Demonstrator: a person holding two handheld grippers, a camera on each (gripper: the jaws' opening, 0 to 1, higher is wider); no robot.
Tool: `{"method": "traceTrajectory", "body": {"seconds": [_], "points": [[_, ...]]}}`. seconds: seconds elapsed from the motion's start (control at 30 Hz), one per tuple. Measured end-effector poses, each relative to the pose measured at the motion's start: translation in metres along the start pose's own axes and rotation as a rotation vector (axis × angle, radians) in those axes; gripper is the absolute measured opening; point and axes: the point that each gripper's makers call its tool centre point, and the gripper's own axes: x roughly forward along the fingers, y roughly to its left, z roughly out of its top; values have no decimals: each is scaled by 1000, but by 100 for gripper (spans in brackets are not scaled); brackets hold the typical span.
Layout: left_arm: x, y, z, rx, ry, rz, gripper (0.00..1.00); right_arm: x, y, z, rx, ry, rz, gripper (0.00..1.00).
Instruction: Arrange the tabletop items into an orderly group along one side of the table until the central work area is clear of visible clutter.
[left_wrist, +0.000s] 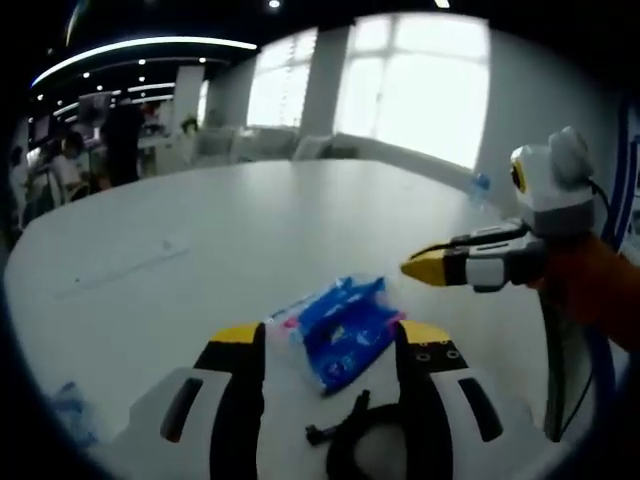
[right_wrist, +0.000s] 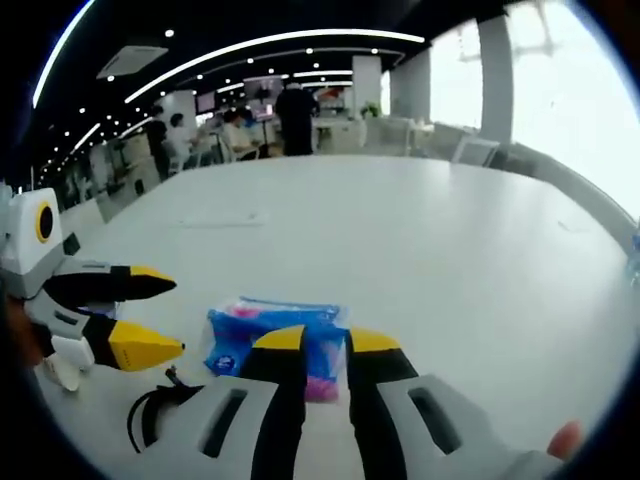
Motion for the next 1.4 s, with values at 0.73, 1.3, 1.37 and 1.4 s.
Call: {"method": "traceTrajectory", "body": {"seconds": [0.73, 1.3, 1.37, 1.4], "points": [[-52, -1, 25, 33, -46, 16, 60, -43, 20, 22, 76, -126, 42, 97], [-94, -3, 22, 24, -31, 6, 90, -70, 57, 26, 26, -138, 101, 96], [-101, -2, 19, 19, -30, 4, 92, -74, 64, 28, 19, -142, 111, 96], [-106, -1, 18, 22, -30, 5, 93, -76, 67, 28, 13, -143, 117, 96]]}}
